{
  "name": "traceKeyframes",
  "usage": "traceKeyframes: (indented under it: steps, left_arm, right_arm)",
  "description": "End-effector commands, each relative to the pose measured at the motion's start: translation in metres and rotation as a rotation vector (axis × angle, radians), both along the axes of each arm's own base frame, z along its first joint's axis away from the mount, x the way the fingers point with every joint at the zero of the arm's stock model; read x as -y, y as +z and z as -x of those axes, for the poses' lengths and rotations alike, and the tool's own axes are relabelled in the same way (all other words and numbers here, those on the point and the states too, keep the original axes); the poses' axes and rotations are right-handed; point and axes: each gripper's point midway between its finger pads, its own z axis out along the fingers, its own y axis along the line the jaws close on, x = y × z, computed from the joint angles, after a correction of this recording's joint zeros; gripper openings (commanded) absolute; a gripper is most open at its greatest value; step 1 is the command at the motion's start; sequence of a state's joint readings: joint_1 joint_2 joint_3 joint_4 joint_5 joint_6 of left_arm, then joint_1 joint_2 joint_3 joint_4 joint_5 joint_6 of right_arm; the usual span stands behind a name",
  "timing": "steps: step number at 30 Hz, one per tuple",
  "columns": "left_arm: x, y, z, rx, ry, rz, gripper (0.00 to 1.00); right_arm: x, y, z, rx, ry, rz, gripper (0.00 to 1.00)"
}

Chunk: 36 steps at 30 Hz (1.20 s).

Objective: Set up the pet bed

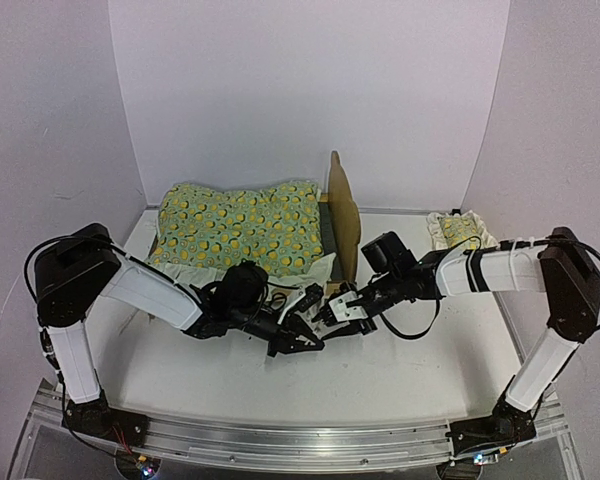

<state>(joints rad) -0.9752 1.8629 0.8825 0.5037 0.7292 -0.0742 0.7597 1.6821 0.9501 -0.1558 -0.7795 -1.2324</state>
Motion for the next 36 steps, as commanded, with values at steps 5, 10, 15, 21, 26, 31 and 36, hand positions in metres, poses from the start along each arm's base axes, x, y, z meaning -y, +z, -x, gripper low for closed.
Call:
traceKeyframes:
  steps: [5, 10, 15, 21, 26, 31, 36]
  left_arm:
    - [0.012, 0.023, -0.003, 0.049, -0.034, 0.065, 0.02]
    - [0.012, 0.026, -0.005, 0.057, -0.028, 0.069, 0.04]
    - [0.01, 0.03, -0.008, 0.08, -0.005, 0.069, 0.04]
    - [0.005, 0.035, -0.013, 0.106, 0.043, 0.067, 0.16]
    - [-0.016, 0.032, -0.021, 0.11, 0.161, 0.038, 0.47]
    - [-0.026, 0.042, -0.025, 0.082, 0.226, 0.072, 0.69]
    - [-0.009, 0.056, -0.056, 0.021, 0.381, 0.126, 0.58]
  right_arm:
    - [-0.018, 0.021, -0.002, 0.067, 0.042, -0.064, 0.38]
    - [-0.022, 0.012, 0.003, 0.068, 0.063, -0.038, 0.36]
    - [-0.024, 0.008, 0.007, 0.052, 0.071, -0.03, 0.19]
    - [-0.021, 0.011, -0.006, 0.041, -0.082, -0.049, 0.0]
    - [-0.004, 0.008, -0.017, -0.177, -0.406, -0.057, 0.0]
    - [0.024, 0.0, -0.032, -0.472, -0.806, -0.215, 0.0]
    - [0.045, 0.01, -0.041, -0.639, -1.0, -0.382, 0.0]
